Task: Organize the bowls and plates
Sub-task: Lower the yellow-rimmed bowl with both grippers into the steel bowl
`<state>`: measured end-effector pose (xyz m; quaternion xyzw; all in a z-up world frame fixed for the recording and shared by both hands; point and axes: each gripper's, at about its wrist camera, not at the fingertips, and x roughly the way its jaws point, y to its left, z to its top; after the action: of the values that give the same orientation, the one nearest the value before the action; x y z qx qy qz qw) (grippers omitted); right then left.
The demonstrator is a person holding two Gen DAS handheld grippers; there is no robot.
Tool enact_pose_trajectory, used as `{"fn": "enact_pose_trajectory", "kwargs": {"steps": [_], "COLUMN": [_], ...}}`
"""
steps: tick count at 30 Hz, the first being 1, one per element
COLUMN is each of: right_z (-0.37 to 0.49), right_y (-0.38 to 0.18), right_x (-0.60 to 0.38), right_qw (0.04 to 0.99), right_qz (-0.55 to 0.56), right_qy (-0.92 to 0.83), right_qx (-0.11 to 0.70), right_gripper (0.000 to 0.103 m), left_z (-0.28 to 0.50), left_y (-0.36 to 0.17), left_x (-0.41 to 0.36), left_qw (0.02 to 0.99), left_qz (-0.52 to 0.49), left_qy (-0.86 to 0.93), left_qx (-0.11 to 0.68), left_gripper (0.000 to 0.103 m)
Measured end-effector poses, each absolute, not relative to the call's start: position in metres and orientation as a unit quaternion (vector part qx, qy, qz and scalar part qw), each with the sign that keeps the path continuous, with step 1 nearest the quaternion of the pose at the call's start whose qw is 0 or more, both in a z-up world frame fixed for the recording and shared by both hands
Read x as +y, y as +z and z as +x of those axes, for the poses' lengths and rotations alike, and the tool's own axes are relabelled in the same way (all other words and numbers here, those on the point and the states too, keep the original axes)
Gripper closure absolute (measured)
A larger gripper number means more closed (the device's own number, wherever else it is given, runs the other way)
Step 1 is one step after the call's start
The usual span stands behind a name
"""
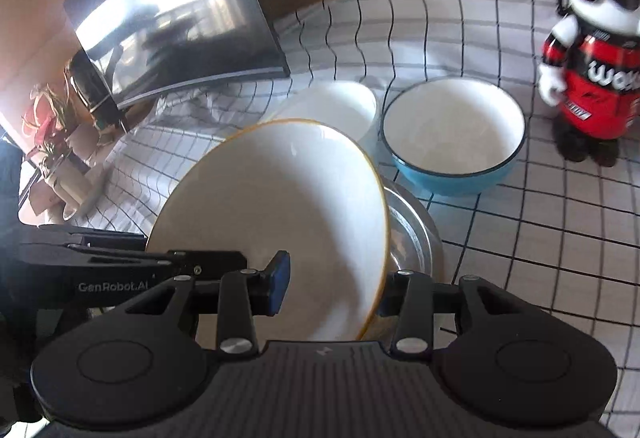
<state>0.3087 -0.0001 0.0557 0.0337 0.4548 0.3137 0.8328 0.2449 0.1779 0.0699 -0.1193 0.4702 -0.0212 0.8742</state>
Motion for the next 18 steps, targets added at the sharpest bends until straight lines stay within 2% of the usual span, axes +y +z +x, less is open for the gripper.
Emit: {"fn": "enact_pose_trajectory", "kwargs": {"steps": [9,18], "right_z": [0.332,0.332], "right_y": [0.026,0.022], "right_x": [-0.004,-0.001], "right_qw": [0.803,0.806], "right_qz": [0.028,-0.006], "right_qy": [0.348,0.36], "right_qx": [0.484,0.471], "right_gripper": [0.061,0.06], "left_z": [0.26,0.267], "left_y": [0.048,0.045], "left_x": [0.168,0.167], "left_qw": [0.861,0.873], "left_qz": [-0.13,-0.119], "left_qy": [0.023,0.034], "left_qx": [0.492,0.471], "left_gripper": [0.077,0.076]}}
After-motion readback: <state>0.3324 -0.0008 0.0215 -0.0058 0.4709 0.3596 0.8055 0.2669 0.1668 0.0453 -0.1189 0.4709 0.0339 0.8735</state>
